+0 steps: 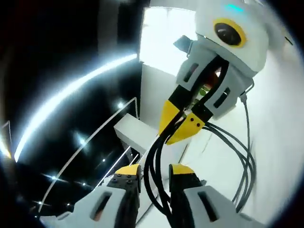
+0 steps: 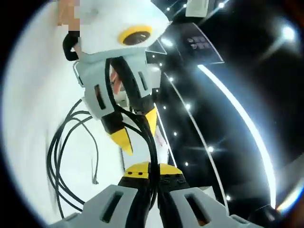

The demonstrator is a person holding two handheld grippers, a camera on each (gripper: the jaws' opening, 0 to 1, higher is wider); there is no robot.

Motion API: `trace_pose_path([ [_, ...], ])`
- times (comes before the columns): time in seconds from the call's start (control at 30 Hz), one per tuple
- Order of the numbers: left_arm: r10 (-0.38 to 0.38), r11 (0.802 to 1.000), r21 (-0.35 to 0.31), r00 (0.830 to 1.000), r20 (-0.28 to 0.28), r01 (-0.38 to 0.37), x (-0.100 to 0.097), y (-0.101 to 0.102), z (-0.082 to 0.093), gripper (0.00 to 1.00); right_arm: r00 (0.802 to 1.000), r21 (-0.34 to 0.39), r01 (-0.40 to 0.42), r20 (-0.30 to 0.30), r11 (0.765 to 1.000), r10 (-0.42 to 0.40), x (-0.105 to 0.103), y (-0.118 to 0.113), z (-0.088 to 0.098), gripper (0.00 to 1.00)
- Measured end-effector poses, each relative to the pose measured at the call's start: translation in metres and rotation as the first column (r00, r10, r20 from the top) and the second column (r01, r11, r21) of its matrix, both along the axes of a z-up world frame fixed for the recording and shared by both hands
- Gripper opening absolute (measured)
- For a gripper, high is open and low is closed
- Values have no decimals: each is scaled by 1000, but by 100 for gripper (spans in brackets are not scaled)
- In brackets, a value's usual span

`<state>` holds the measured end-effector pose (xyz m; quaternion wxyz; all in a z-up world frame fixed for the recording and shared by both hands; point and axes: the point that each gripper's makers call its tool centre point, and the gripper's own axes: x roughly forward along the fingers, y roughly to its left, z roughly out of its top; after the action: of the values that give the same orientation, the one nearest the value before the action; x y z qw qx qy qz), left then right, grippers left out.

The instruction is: Coil the Type-C to USB data cable on the desktop and secure it with Velcro straps.

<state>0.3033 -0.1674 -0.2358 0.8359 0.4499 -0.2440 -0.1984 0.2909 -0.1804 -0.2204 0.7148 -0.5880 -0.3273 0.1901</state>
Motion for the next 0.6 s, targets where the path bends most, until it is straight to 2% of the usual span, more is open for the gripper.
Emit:
trace_pose_path([
  [0.07,2,1000,4,1000,16,-2,-1,0,2,10,1000,-8,-2,0,1000,2,-2,0,-2,3],
  [0.13,14,1000,-26,1000,23,-14,-2,2,7,5,1000,-5,0,-11,1000,0,-1,0,-5,4],
  [0.17,14,999,-29,1000,24,-13,-4,2,10,5,999,29,-4,-38,1000,5,1,0,-7,5],
  [0.2,32,999,-9,999,29,-32,-4,4,11,4,999,29,0,-33,1000,1,2,2,-7,5],
  [0.23,58,998,17,997,59,-59,-5,5,13,4,999,40,3,-32,999,-2,2,2,-7,6],
  [0.37,58,998,17,996,62,-59,-7,4,13,4,991,150,13,-131,989,7,5,1,-7,6],
  [0.47,55,998,23,996,74,-57,-10,3,15,4,974,228,27,-226,973,26,11,-4,-7,6],
  [0.6,56,998,36,994,95,-60,-15,1,18,4,958,260,58,-285,964,19,22,-10,-7,7],
])
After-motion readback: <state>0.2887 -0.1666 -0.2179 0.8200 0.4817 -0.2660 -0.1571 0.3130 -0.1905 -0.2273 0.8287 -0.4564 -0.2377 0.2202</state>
